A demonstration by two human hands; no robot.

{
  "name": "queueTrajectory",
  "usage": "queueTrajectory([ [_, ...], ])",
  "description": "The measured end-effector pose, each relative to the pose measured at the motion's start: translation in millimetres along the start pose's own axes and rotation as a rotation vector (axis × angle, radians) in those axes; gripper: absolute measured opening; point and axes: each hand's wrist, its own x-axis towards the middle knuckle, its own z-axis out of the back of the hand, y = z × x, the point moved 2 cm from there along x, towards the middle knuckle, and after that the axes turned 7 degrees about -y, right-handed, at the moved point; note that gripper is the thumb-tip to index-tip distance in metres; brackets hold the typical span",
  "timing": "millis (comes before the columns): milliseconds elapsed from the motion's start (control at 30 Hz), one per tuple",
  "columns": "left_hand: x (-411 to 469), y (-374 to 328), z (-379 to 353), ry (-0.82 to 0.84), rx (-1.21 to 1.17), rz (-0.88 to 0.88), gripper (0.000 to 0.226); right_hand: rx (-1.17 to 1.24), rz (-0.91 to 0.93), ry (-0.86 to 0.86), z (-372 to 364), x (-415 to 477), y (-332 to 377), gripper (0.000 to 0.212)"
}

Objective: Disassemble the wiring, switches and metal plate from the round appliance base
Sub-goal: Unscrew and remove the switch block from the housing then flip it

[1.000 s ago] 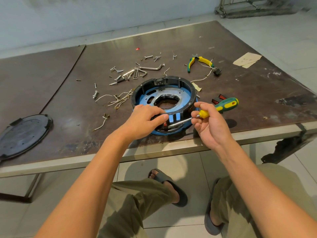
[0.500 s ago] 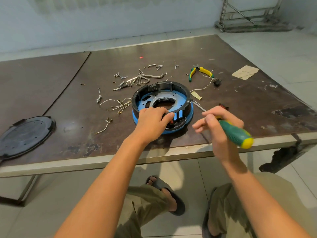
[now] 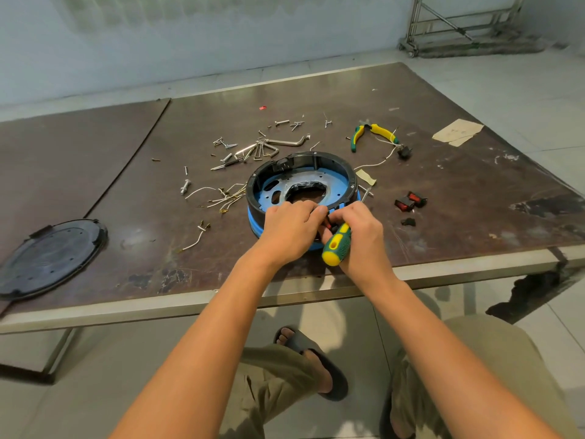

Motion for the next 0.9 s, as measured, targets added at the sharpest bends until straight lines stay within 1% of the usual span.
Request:
queueTrajectory([
  [100,-0.7,3.8,3.7,0.006,-0.06,-0.02,0.036,0.002,-0.012,-0.037,3.2,-0.8,1.3,0.016],
  [200,-3.6,9.2,3.5,-0.013,-0.072,-0.037,0.038,0.036,-0.025,-0.086,11.4,-3.8,-1.8,0.019],
  [333,-7.9,13.4,-0.7,-0.084,0.037,-0.063,0.04,-0.023,-0.034,-0.148,30.3,-0.4,-18.2,0.014],
  [400,-12.5,15.6,-2.6,-0.14,0.055,-0.055,0.037,-0.055,-0.06,-0.187,40.8,5.1,-31.8,0.015],
  [433,-14.9,16.5,-3.5,-0.166,0.054,-0.046,0.037,-0.088,-0.083,-0.198,45.3,7.9,-39.5,0.019],
  [500,-18.6,17.6,-4.3,-0.196,0.048,-0.035,0.039,-0.15,-0.151,-0.198,51.9,11.5,-53.7,0.036],
  [567,-18.8,19.4,-3.8,-0.185,0.03,-0.035,0.04,-0.166,-0.215,-0.194,55.6,13.3,-62.8,0.051],
  [600,-18.1,20.4,-3.1,-0.167,0.019,-0.039,0.04,-0.159,-0.227,-0.203,56.7,14.4,-64.9,0.052],
  [633,-17.2,21.4,-2.0,-0.148,0.007,-0.046,0.038,-0.141,-0.216,-0.222,57.4,15.7,-64.8,0.048],
  [700,-16.5,24.4,0.6,-0.117,-0.025,-0.063,0.033,-0.061,-0.159,-0.286,58.1,17.7,-58.2,0.031],
  [767,-16.7,27.1,2.8,-0.093,-0.053,-0.078,0.031,0.112,-0.11,-0.331,58.7,18.1,-47.8,0.021],
  [833,-16.9,28.6,3.9,-0.073,-0.074,-0.082,0.03,0.396,-0.133,-0.306,58.1,16.9,-37.3,0.019],
  [900,-16.8,29.5,4.9,-0.06,-0.099,-0.077,0.03,0.732,-0.211,-0.223,55.9,16.8,-25.7,0.015],
])
